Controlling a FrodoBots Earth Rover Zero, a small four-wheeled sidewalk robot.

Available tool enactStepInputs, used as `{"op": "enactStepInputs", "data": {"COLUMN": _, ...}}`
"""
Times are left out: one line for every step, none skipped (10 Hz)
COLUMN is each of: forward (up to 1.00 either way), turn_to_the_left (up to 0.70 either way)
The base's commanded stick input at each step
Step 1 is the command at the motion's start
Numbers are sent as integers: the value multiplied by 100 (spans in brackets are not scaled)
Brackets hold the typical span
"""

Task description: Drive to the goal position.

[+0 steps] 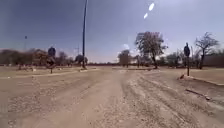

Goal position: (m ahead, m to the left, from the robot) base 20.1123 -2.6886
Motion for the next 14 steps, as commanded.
{"op": "enactStepInputs", "data": {"forward": 85, "turn_to_the_left": 0}}
{"op": "enactStepInputs", "data": {"forward": 85, "turn_to_the_left": 0}}
{"op": "enactStepInputs", "data": {"forward": 85, "turn_to_the_left": 0}}
{"op": "enactStepInputs", "data": {"forward": 85, "turn_to_the_left": 0}}
{"op": "enactStepInputs", "data": {"forward": 85, "turn_to_the_left": 0}}
{"op": "enactStepInputs", "data": {"forward": 85, "turn_to_the_left": 0}}
{"op": "enactStepInputs", "data": {"forward": 85, "turn_to_the_left": 0}}
{"op": "enactStepInputs", "data": {"forward": 85, "turn_to_the_left": 0}}
{"op": "enactStepInputs", "data": {"forward": 85, "turn_to_the_left": 0}}
{"op": "enactStepInputs", "data": {"forward": 85, "turn_to_the_left": 0}}
{"op": "enactStepInputs", "data": {"forward": 85, "turn_to_the_left": 0}}
{"op": "enactStepInputs", "data": {"forward": 85, "turn_to_the_left": 0}}
{"op": "enactStepInputs", "data": {"forward": 85, "turn_to_the_left": 0}}
{"op": "enactStepInputs", "data": {"forward": 85, "turn_to_the_left": -3}}
